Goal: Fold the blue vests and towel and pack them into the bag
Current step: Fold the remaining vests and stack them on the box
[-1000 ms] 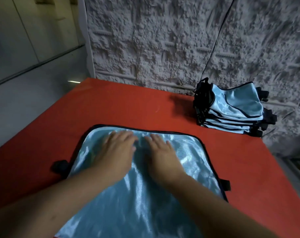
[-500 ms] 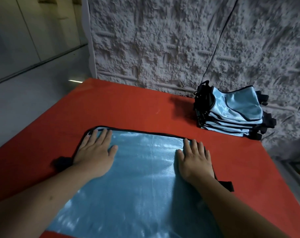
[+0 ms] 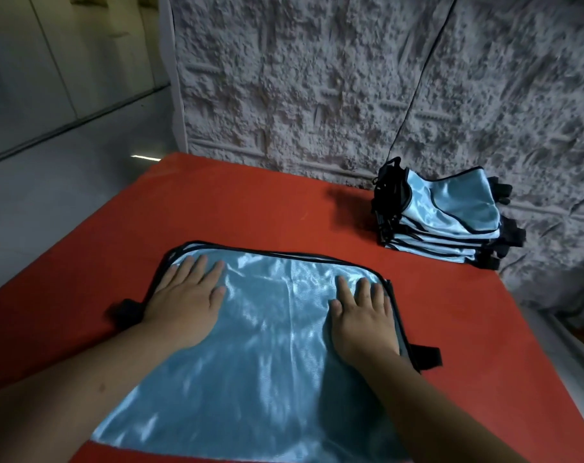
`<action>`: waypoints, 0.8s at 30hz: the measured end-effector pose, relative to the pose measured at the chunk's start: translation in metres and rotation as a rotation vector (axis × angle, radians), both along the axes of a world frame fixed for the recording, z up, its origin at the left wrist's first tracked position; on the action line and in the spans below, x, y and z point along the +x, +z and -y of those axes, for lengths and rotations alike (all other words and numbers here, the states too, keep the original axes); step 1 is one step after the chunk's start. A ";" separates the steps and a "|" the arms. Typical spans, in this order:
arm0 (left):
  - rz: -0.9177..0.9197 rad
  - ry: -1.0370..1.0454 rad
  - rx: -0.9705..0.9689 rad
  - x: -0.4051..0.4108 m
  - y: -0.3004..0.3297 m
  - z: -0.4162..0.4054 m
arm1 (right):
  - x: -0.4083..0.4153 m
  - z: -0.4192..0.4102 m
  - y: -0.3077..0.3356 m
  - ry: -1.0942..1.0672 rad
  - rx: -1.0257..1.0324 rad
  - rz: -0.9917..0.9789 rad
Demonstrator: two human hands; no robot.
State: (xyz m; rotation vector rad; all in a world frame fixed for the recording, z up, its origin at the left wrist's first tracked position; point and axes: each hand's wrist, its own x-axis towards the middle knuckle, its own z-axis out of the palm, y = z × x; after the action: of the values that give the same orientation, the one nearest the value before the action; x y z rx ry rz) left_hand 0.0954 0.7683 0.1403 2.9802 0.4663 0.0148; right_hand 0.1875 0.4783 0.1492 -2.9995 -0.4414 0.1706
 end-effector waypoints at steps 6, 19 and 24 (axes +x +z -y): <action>-0.085 -0.049 0.003 -0.006 0.018 0.011 | -0.019 -0.007 0.021 0.001 0.080 0.014; -0.069 0.008 0.001 -0.053 0.004 0.037 | -0.072 0.015 0.003 -0.048 0.117 0.016; 0.031 -0.151 -0.052 -0.080 0.011 0.017 | -0.081 0.064 0.004 -0.077 0.074 0.030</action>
State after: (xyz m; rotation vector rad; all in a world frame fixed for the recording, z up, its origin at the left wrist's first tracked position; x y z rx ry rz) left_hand 0.0149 0.7511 0.1511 2.9501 0.2333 0.0344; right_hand 0.1067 0.4148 0.1536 -2.9434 -0.3265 0.1008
